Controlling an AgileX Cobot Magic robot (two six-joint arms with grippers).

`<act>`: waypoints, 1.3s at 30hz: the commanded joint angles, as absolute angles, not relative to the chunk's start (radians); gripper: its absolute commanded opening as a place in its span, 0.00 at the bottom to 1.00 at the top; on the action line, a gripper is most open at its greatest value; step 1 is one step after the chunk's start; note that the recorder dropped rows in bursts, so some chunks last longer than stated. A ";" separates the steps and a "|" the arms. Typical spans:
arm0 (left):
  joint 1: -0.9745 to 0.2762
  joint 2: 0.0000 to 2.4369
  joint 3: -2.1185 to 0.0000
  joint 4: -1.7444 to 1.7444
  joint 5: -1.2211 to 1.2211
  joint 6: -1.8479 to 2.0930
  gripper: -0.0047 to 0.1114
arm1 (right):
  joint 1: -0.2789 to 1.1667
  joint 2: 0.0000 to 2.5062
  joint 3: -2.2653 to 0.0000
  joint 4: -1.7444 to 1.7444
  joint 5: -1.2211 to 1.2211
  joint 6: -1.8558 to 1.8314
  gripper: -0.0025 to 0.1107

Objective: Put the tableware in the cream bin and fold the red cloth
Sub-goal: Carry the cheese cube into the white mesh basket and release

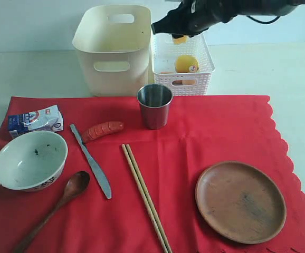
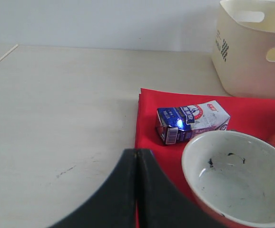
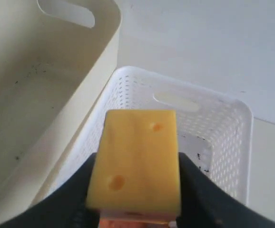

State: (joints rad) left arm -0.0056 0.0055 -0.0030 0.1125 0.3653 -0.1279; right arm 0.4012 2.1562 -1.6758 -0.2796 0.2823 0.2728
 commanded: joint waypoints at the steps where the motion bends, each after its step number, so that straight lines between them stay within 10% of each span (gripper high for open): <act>1: -0.010 0.000 0.000 0.111 0.356 -0.127 0.04 | 0.396 2.263 -1.762 -0.288 0.260 0.261 0.02; 9: -0.010 0.000 0.000 0.111 0.356 -0.127 0.04 | 0.396 2.355 -1.825 -0.288 0.264 0.261 0.11; 19: -0.010 0.000 0.000 0.111 0.356 -0.127 0.04 | 0.396 2.355 -1.825 -0.288 0.295 0.261 0.63; 39: -0.010 0.000 0.000 0.111 0.356 -0.127 0.04 | 0.396 2.094 -1.825 -0.286 0.646 0.261 0.66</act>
State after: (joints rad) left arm -0.0056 0.0055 -0.0030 0.1125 0.3653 -0.1279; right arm 0.3996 2.1399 -1.8156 -0.2832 0.5788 0.2682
